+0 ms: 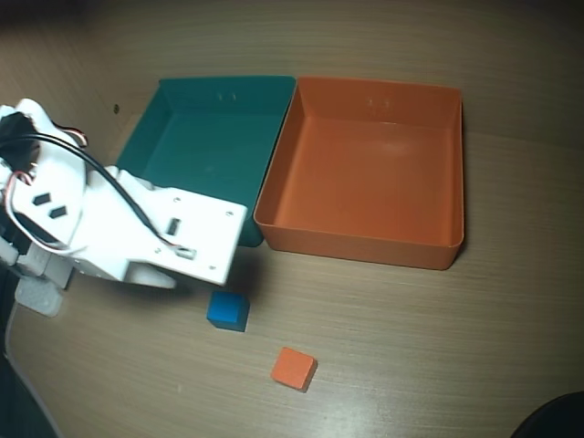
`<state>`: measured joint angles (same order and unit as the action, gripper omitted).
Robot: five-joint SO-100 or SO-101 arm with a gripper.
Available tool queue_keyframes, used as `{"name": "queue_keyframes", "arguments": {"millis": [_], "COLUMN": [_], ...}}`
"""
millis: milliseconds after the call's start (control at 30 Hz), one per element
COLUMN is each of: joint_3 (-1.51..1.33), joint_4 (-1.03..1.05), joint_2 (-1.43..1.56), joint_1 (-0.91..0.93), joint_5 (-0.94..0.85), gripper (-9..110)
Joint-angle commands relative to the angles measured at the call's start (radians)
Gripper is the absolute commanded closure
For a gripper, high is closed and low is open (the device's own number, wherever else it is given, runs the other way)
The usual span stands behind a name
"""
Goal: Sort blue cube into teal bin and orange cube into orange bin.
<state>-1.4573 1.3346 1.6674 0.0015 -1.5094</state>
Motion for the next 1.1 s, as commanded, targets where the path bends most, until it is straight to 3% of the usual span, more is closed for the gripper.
{"name": "queue_keyframes", "arguments": {"millis": [0,367,667,1067], "joint_3": [0.132,0.305,0.333,0.334], "joint_4": [-0.011,-0.011,0.006,-0.003], "joint_2": [-0.086,-0.327,-0.4,-0.558], "joint_1": [0.005,0.023,0.086,0.089], "joint_5": [-0.003,-0.006,-0.232,-0.239], "gripper": [70,70,70,70]}}
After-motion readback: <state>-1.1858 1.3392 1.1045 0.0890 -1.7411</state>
